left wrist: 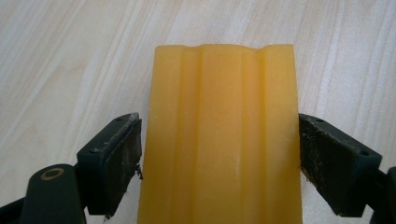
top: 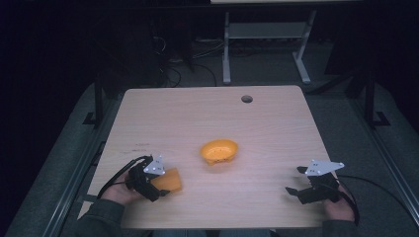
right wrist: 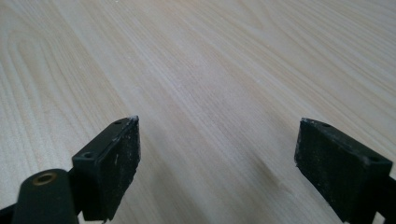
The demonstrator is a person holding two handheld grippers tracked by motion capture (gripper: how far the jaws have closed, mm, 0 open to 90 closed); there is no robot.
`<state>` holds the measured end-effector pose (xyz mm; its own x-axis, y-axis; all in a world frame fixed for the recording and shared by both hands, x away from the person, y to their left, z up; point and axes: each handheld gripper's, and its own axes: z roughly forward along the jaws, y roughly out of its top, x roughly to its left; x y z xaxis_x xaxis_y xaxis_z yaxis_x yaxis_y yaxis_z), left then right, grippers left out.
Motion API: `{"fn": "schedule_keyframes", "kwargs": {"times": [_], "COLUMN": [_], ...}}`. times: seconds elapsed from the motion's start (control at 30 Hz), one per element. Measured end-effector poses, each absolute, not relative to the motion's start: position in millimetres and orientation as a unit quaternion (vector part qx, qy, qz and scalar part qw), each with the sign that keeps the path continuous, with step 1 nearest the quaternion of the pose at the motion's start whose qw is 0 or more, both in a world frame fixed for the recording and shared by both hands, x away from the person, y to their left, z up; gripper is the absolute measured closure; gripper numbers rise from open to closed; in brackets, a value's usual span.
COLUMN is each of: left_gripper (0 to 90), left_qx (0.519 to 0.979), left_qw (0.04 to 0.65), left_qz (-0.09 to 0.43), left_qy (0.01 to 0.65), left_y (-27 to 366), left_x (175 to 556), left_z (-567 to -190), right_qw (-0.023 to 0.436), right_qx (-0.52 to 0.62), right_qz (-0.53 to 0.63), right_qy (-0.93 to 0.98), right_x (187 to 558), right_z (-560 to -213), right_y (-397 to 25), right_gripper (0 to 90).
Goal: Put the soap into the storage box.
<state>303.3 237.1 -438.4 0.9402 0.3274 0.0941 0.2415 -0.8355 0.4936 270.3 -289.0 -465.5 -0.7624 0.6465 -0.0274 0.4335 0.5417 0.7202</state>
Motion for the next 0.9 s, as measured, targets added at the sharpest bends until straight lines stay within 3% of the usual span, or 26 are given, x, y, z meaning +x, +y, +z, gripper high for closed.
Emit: {"fn": "schedule_keyframes", "kwargs": {"times": [0.9], "left_gripper": [19.5], "left_qx": [0.961], "left_qw": [0.224], "left_qz": [0.059], "left_qy": [0.149], "left_y": [234.0], "left_x": [310.1], "left_z": [-448.4], "right_qw": [0.147], "right_qx": [0.310], "right_qz": [0.362], "right_qy": [0.867], "right_x": [270.4], "right_z": [-465.3], "right_y": [-287.8], "right_gripper": [13.7]}}
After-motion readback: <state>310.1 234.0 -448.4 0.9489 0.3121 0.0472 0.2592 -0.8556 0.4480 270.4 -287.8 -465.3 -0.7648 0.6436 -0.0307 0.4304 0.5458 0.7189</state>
